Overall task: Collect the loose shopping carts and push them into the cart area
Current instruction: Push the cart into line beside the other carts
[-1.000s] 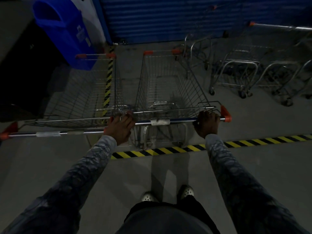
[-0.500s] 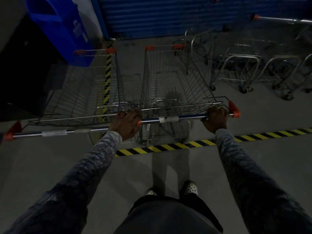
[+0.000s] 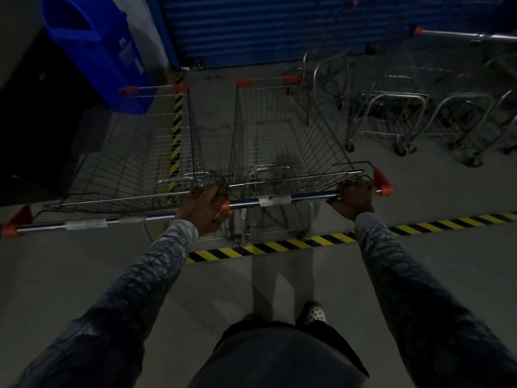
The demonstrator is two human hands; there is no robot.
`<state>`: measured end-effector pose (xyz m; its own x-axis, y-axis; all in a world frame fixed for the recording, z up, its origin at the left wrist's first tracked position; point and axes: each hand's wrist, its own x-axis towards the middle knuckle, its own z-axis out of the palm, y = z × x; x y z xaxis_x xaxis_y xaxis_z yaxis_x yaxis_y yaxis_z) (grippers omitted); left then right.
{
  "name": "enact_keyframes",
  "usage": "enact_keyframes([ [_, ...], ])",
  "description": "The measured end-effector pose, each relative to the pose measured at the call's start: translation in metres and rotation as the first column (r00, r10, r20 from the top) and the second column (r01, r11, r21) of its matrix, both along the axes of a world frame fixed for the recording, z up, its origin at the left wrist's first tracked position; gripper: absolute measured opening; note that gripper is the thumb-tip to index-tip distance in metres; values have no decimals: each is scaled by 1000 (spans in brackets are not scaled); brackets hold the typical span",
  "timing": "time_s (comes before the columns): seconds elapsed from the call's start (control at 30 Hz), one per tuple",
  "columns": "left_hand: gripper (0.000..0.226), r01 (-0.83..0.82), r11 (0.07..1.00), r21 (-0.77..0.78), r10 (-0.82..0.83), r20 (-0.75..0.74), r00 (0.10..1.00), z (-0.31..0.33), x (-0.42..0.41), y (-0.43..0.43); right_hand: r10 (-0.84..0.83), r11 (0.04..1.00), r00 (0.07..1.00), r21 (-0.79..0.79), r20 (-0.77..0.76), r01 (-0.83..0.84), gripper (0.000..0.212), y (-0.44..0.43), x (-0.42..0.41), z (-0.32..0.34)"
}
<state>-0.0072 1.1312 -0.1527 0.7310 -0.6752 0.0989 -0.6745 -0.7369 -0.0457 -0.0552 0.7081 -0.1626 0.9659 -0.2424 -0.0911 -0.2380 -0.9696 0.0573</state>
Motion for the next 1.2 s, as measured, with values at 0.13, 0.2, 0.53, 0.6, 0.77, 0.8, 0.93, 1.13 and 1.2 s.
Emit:
enact_keyframes([
  [0.13, 60, -9, 999, 31, 9, 12, 1000, -2, 1, 0, 23, 999, 1000, 28, 17, -23, 39, -4, 1, 2],
  [0.2, 62, -5, 999, 46, 5, -2, 1000, -2, 1, 0, 32, 999, 999, 12, 9, -32, 38, -6, 1, 3],
  [0.53, 79, 33, 992, 124, -47, 115, 992, -6, -3, 3, 46, 998, 999, -29, -23, -47, 48, -20, 0, 0],
  [0.6, 80, 34, 991, 126, -47, 102, 994, -7, 0, 3, 37, 998, 998, -40, -55, -39, 47, -18, 1, 0],
  [0.77, 69, 73, 997, 40, -77, 110, 991, -5, 6, 2, 16, 1000, 997, -25, -70, -18, 44, -17, -1, -4],
  [0.8, 65, 77, 997, 18, -79, 94, 992, -6, 7, 3, 7, 1000, 998, -24, -67, -9, 44, -16, -2, -3],
  [0.93, 60, 88, 996, -15, -85, 115, 990, -7, 8, 5, 10, 999, 1000, -35, -30, -11, 43, -11, -7, 0],
  [1.13, 52, 97, 992, -78, -87, 122, 989, -11, 6, 6, 5, 999, 999, -37, -50, -7, 41, -7, -8, 4],
  [1.2, 52, 93, 991, -101, -81, 118, 990, -12, 7, 6, 5, 998, 999, -59, -37, -8, 41, -5, -9, 5],
])
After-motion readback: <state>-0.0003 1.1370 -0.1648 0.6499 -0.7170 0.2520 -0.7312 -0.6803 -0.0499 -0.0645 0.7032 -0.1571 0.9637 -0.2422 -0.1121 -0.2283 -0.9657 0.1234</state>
